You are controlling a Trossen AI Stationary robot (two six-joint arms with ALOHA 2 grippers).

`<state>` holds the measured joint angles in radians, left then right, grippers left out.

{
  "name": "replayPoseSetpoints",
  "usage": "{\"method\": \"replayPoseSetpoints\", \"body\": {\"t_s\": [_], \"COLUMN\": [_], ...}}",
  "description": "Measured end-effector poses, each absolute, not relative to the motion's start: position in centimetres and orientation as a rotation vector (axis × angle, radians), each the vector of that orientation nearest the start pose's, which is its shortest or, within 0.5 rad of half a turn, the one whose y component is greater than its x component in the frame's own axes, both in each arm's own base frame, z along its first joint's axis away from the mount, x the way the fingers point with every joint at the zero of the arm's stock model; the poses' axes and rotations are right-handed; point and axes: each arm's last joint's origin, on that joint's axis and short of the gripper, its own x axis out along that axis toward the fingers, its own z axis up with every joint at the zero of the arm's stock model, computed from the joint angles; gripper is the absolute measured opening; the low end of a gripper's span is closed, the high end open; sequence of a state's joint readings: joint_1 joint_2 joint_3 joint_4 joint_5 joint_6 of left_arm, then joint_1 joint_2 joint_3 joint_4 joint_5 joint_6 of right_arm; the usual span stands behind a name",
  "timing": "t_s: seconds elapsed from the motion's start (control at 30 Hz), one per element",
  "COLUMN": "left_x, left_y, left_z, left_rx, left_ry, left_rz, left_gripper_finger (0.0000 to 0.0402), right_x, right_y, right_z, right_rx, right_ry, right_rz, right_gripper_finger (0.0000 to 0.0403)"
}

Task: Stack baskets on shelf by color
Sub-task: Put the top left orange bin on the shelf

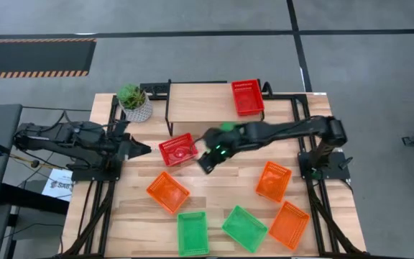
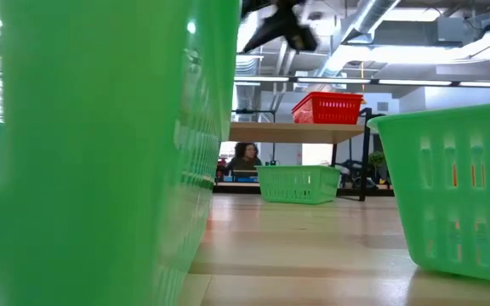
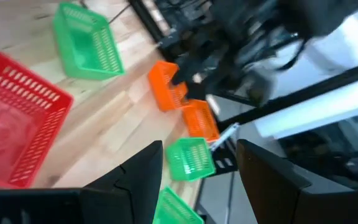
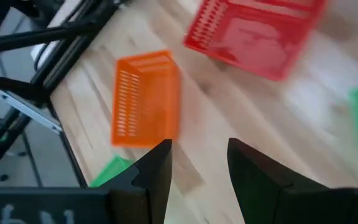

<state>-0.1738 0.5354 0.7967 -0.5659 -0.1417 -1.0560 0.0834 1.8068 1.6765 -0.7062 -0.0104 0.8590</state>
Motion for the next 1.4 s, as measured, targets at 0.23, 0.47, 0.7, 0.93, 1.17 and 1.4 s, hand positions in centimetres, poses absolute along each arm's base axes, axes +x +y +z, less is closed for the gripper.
{"method": "replayPoseSetpoints", "body": {"t_s": [0.23,0.47,0.7,0.93,1.17,1.4], "left_x": [9.3,9.0,9.0,9.0,9.0,9.0], "left_y": [-1.2,-1.2,-1.2,-1.1,-1.1,-1.1], "left_z": [33.5,33.5,33.3,33.3,33.3,33.3], "left_rx": [-0.996,-0.995,-0.977,-0.964,-0.961,-0.962], "left_ry": [0.240,0.238,0.255,0.250,0.245,0.244], "left_rz": [0.101,0.100,0.109,0.117,0.125,0.125], "left_gripper_finger": [0.0192,0.0192,0.0192,0.0192,0.0192,0.0192], "right_x": [44.1,46.2,47.7,48.6,48.5,48.5], "right_y": [5.6,6.3,6.8,7.7,7.5,7.6], "right_z": [26.3,21.0,18.5,17.0,16.8,16.8], "right_rx": [0.806,0.774,0.729,0.685,0.671,0.668], "right_ry": [0.815,0.885,0.891,0.891,0.904,0.903], "right_rz": [-0.156,-0.167,-0.145,-0.113,-0.121,-0.110], "right_gripper_finger": [0.0173,0.0162,0.0160,0.0158,0.0152,0.0153]}}
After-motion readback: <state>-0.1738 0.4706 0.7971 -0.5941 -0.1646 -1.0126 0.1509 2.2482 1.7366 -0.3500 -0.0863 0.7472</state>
